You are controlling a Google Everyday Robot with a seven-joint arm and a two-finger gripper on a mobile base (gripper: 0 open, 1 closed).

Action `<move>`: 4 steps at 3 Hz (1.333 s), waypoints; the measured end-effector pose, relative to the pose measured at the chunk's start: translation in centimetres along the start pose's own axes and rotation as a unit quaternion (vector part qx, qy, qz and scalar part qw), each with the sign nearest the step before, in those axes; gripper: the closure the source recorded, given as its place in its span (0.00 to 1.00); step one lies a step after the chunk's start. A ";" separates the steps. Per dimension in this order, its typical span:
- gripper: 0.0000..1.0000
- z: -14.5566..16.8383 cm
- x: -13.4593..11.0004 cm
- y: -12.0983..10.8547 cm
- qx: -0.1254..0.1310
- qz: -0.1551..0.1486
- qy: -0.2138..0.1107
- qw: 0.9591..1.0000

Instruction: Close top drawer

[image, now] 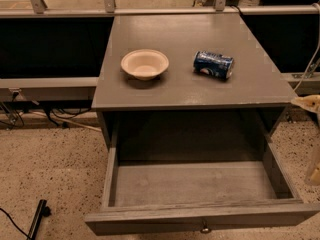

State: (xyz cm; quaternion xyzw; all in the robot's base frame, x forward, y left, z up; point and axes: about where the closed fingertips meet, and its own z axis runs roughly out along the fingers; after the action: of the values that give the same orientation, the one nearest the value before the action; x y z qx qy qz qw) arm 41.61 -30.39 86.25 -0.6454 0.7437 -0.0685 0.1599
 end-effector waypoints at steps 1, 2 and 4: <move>0.00 2.9 3.4 3.8 -0.022 -0.029 -0.016 0.999; 0.00 2.9 3.4 3.8 -0.022 -0.029 -0.016 0.999; 0.16 2.8 6.6 7.5 -0.013 -0.027 0.012 0.999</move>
Offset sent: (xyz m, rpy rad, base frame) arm -0.0244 -0.0211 -0.0388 0.0217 0.0298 0.0399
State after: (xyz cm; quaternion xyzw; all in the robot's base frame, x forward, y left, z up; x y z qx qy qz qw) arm 34.74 -35.43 80.36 -0.6664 0.7288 -0.0712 0.1403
